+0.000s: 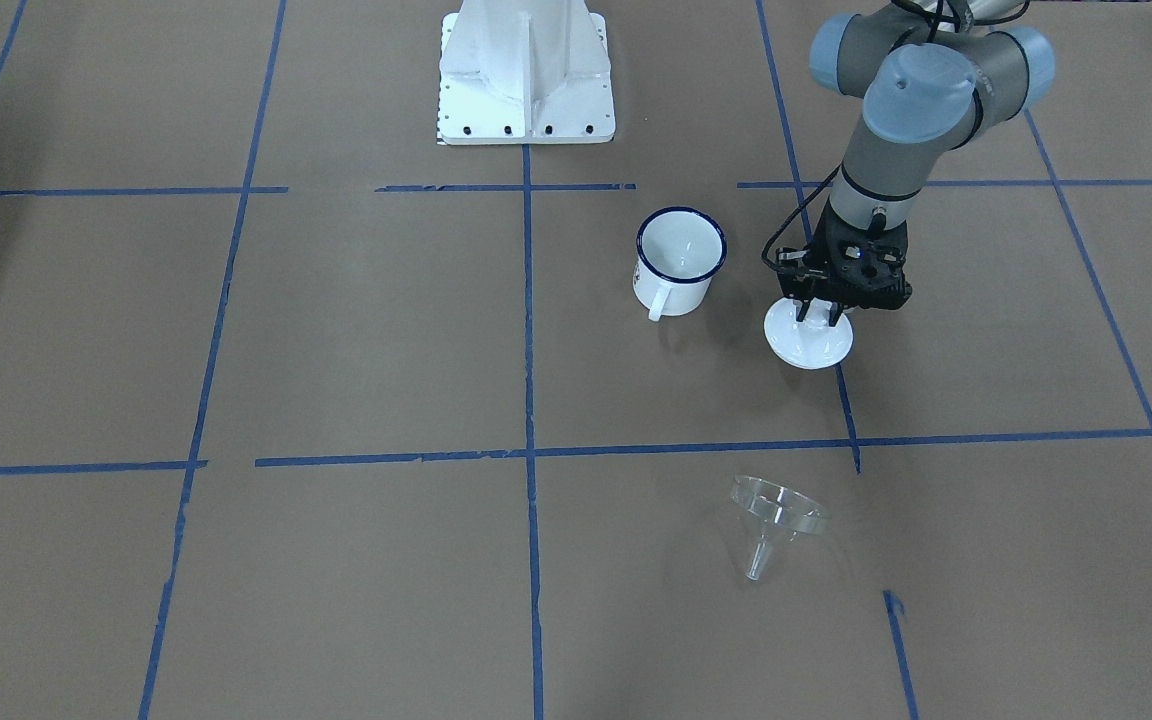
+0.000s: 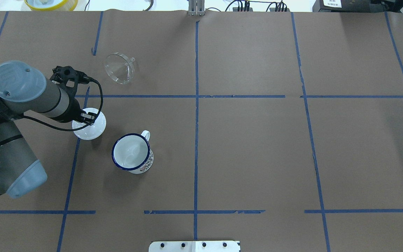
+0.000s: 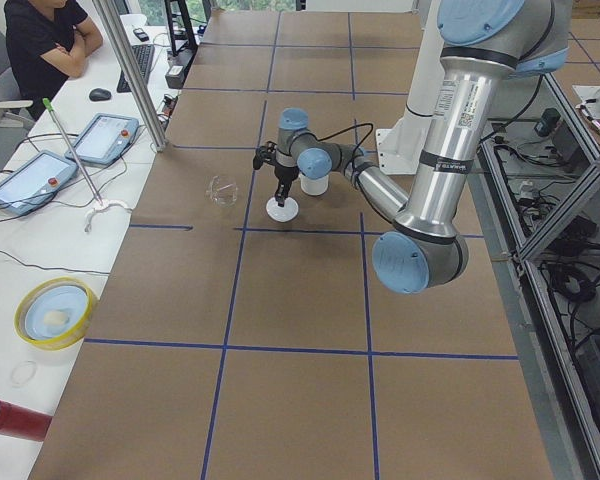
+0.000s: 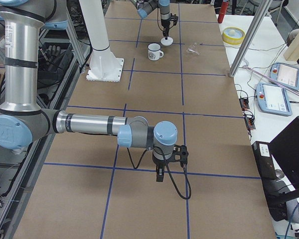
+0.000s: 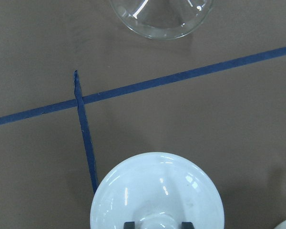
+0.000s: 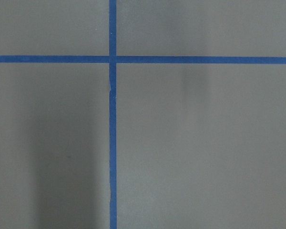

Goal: Place funnel on cup
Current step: 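Lift the white lid off the mug with the left gripper, then lower the lid onto the table beside the mug and release it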

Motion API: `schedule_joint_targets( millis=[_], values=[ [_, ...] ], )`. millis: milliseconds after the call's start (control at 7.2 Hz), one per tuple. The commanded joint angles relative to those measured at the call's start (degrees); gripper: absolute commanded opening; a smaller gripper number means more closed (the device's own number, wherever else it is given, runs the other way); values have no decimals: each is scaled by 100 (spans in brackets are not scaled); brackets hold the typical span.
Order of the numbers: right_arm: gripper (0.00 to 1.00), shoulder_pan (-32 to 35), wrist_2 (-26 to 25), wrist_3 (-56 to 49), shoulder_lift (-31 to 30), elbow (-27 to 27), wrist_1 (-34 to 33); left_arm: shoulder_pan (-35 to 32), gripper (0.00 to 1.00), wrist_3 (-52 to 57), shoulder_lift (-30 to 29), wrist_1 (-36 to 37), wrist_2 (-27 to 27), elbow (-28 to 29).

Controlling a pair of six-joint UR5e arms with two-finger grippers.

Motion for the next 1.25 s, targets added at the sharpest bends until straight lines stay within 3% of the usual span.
schedule_joint_targets(
  millis=[0,417,556,694,833,972,1111],
  values=[
    [100,0,0,0,0,0,0,52,0,-52,28,-143,-13,111],
    [100,0,0,0,0,0,0,79,1,-149,-50,-143,-13,242],
    [100,0,0,0,0,0,0,79,20,-167,-138,-143,-22,347],
    [100,0,0,0,0,0,0,79,70,-167,-191,-143,-31,409],
    [100,0,0,0,0,0,0,79,74,-167,-200,-151,-422,418],
    [100,0,0,0,0,0,0,79,100,-150,-209,-143,-766,453],
    [100,0,0,0,0,0,0,79,100,-176,-244,-134,-760,436]
  ],
)
